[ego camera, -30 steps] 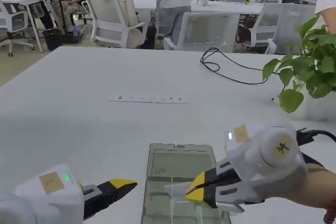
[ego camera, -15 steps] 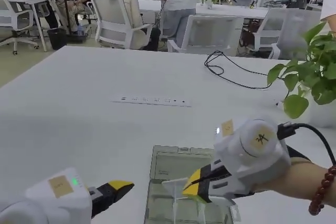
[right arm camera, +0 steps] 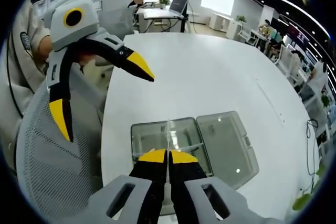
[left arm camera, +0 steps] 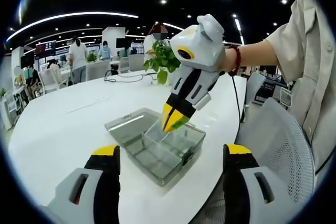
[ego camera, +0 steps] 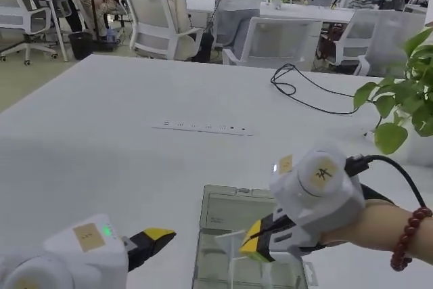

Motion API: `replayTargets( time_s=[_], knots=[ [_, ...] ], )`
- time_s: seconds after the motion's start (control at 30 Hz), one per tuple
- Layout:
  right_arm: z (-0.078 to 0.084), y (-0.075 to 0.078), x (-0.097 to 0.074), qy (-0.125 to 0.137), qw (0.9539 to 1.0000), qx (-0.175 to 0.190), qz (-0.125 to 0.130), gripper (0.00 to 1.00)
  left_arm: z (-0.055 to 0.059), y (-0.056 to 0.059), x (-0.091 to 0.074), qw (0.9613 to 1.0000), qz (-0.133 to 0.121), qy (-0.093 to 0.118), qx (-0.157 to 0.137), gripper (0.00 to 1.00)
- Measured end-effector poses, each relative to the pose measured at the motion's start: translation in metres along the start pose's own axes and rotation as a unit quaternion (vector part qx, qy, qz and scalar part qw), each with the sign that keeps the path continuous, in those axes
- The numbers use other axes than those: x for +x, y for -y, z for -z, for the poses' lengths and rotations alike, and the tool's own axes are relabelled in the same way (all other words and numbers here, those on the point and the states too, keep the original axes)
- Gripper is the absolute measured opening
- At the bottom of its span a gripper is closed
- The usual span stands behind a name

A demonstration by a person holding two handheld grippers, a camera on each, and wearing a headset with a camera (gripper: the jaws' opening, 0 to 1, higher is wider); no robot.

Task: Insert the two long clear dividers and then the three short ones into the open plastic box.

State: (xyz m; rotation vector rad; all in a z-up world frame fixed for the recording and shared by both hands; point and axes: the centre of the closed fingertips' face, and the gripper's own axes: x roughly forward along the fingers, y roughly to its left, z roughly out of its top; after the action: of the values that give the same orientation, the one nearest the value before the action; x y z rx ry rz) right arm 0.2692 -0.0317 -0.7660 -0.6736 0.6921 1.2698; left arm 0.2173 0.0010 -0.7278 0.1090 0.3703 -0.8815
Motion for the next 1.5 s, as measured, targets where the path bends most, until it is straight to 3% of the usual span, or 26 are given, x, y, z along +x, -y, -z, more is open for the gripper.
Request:
replayTargets(
  time_s=[0.5, 0.6, 0.7, 0.9, 1.2, 1.5],
  knots=[
    [0.002, 0.001, 0.008, -0.017, 0.9998, 0.006, -0.011, 0.02, 0.004, -0.002, -0.001, 1.0, 0.002, -0.006, 0.004, 0.82],
    [0.004, 0.002, 0.008, -0.052, 0.9984, -0.003, -0.023, 0.02, 0.004, -0.003, -0.001, 1.0, 0.003, -0.007, 0.003, 0.82],
    [0.0, 0.001, 0.011, -0.071, 0.9969, -0.012, -0.033, 0.02, 0.004, -0.003, 0.0, 1.0, 0.002, -0.007, 0.005, 0.82],
    [-0.002, -0.001, 0.013, -0.107, 0.9902, -0.072, -0.053, 0.02, -0.001, -0.002, 0.002, 1.0, 0.001, 0.002, 0.001, 0.82],
    [-0.006, -0.001, 0.018, -0.122, 0.9869, -0.082, -0.067, 0.02, 0.0, -0.001, 0.003, 1.0, 0.002, -0.003, 0.009, 0.82],
    [-0.01, -0.003, 0.028, -0.125, 0.9871, -0.069, -0.074, 0.02, 0.003, -0.001, 0.003, 1.0, 0.001, -0.006, 0.005, 0.82]
  ],
)
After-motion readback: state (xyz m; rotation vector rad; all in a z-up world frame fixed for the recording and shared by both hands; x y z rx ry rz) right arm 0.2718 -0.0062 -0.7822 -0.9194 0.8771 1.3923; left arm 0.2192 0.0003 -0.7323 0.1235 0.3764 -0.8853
